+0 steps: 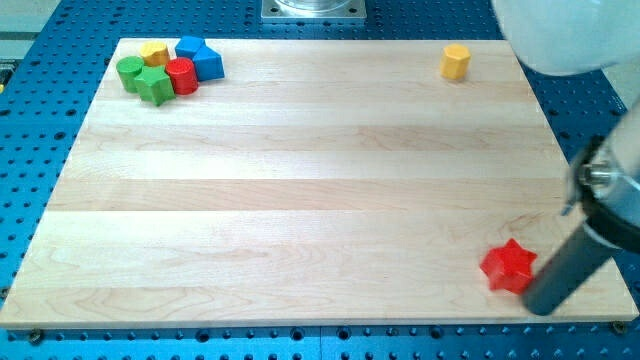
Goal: Place the red star below the hexagon
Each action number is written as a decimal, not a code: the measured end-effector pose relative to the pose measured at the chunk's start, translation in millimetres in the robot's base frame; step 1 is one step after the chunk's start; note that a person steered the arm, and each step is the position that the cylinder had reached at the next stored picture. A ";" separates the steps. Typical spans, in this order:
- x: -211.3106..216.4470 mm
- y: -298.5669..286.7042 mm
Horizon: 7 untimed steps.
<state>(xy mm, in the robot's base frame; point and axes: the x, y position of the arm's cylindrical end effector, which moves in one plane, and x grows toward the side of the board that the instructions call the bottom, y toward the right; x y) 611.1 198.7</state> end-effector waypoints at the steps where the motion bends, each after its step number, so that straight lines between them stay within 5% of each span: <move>1: -42.3 -9.7; 2: -82.6 -27.6; 3: -16.9 -11.6; 4: -21.1 -27.8; 6: -101.2 -29.1; 7: -48.9 -42.6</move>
<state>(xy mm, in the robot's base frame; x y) 562.3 156.1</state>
